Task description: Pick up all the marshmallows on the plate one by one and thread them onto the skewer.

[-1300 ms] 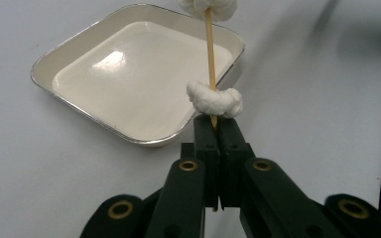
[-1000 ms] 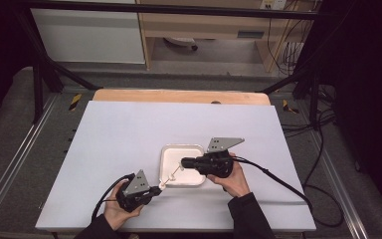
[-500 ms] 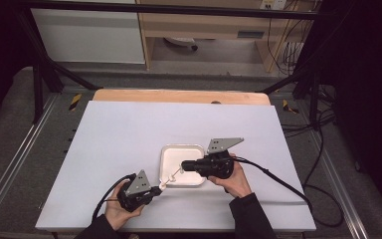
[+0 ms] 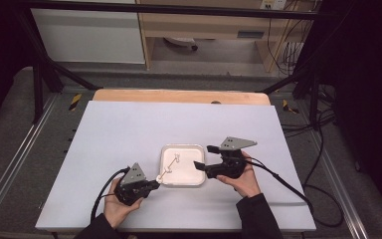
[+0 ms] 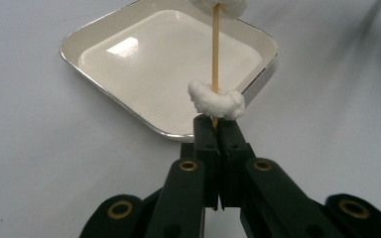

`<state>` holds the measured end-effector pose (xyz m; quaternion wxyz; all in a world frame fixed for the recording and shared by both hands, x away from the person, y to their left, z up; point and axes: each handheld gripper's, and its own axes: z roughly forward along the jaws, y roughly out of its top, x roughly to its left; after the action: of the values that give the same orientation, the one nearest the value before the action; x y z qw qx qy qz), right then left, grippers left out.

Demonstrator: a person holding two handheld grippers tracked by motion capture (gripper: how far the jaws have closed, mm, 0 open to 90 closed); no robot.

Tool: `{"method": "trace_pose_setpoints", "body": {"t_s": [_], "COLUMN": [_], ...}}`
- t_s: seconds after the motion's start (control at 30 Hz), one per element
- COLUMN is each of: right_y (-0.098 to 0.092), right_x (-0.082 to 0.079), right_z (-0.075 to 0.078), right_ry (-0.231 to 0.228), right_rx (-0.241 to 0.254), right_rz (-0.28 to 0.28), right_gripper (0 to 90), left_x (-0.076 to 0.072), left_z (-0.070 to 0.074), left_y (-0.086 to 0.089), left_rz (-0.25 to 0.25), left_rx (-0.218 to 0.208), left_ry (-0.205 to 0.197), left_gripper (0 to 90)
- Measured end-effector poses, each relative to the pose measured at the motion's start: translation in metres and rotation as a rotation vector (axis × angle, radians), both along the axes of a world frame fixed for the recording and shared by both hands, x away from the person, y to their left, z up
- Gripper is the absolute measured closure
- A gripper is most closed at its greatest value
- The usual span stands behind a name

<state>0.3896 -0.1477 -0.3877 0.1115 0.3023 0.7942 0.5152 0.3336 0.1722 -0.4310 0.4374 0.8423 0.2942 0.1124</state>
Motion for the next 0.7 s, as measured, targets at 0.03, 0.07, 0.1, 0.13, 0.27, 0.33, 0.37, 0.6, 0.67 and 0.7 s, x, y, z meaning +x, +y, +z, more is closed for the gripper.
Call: {"method": "trace_pose_setpoints", "body": {"t_s": [0.03, 0.07, 0.1, 0.13, 0.27, 0.33, 0.37, 0.6, 0.67, 0.7], "right_y": [0.0, -0.007, -0.007, -0.013, -0.024, -0.029, -0.031, -0.05, -0.053, -0.058], "right_x": [0.0, 0.001, 0.001, 0.002, 0.002, 0.0, -0.001, -0.009, -0.01, -0.013], "right_z": [0.0, -0.005, -0.005, -0.009, -0.018, -0.023, -0.026, -0.038, -0.039, -0.041], "right_ry": [0.0, 0.003, 0.003, 0.018, 0.043, 0.053, 0.057, 0.085, 0.08, 0.082], "right_rx": [0.0, -0.013, -0.013, -0.019, -0.065, -0.084, -0.096, -0.107, -0.103, -0.107], "right_rz": [0.0, -0.024, -0.024, -0.045, -0.079, -0.094, -0.102, -0.138, -0.139, -0.145], "right_gripper": [18.9, 13.8, 13.8, 12.0, 4.4, 3.1, 2.9, 1.5, 1.5, 0.9], "left_x": [0.001, 0.002, 0.002, 0.003, 0.007, 0.011, 0.012, 0.027, 0.032, 0.036], "left_z": [0.001, 0.002, 0.003, 0.004, 0.011, 0.015, 0.016, 0.025, 0.027, 0.029], "left_y": [0.001, 0.001, 0.002, 0.002, 0.002, 0.001, -0.001, -0.013, -0.017, -0.021], "left_rz": [0.006, 0.009, 0.017, 0.025, 0.047, 0.059, 0.064, 0.103, 0.108, 0.114], "left_rx": [0.0, 0.001, 0.002, 0.0, -0.002, 0.0, 0.0, 0.017, 0.02, 0.025], "left_ry": [0.003, 0.005, 0.005, 0.007, 0.006, 0.011, 0.014, 0.027, 0.033, 0.04], "left_gripper": [88.9, 88.9, 88.9, 88.9, 88.8, 88.8, 88.7, 88.7, 88.6, 88.6]}}
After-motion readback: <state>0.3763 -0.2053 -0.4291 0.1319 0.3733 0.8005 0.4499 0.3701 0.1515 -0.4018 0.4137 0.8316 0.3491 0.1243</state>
